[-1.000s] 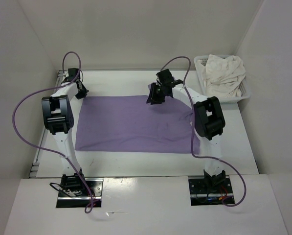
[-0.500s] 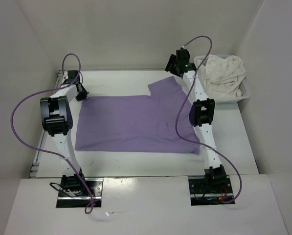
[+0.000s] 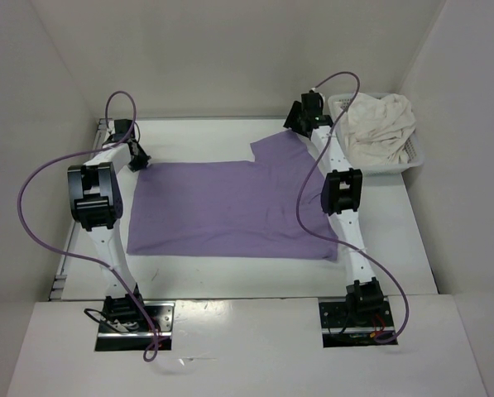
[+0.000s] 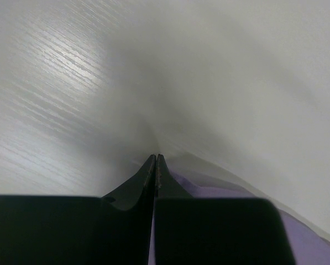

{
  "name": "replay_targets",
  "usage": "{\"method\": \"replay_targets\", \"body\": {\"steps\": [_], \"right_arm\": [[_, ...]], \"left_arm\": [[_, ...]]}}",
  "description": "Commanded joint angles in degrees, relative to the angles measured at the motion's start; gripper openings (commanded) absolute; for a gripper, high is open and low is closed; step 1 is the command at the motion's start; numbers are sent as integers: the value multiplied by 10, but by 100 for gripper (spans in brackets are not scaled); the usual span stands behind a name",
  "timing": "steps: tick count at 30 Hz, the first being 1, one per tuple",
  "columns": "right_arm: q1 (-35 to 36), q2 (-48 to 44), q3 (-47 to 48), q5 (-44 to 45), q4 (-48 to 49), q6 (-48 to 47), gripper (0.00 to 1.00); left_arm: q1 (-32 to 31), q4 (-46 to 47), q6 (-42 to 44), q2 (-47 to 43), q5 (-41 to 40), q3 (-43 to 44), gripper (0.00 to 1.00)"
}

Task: Fold and stack the t-shirts
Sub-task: Grap the side of the flattened tshirt furthest away from the robot with both arms

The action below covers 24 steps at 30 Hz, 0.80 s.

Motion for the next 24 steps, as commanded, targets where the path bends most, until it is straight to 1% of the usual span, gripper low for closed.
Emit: {"method": "replay_targets", "body": {"steps": [1, 5, 9, 10, 14, 15, 17, 18, 20, 21, 24], "right_arm": [[-10, 17, 21, -32, 36, 27, 66], [-15, 23, 21, -44, 42, 37, 65], [-15, 35, 27, -63, 49, 61, 53], [-15, 43, 37, -76, 49, 70, 47], [-15, 54, 48, -97, 49, 79, 41], [-15, 54, 48, -97, 49, 79, 37], [-15, 47, 54, -104, 49, 79, 33], [-15, 47, 54, -104, 49, 79, 24], [-21, 47, 60, -119, 49, 79, 16], [-21, 41, 66, -119, 49, 79, 9], [-27, 29, 71, -130, 49, 79, 4]], "left_arm": [[0, -5, -5, -32, 10, -11, 0], [0, -5, -5, -38, 10, -17, 0], [0, 1, -10, -38, 21, -23, 0], [0, 1, -10, -43, 21, -28, 0], [0, 6, -10, -43, 21, -33, 0], [0, 6, -10, -43, 21, -33, 0], [0, 6, -10, -43, 21, -33, 0], [0, 6, -10, -43, 21, -33, 0], [0, 6, -10, -43, 21, -28, 0], [0, 6, -10, -43, 21, -28, 0], [0, 6, -16, -38, 21, -22, 0]]}}
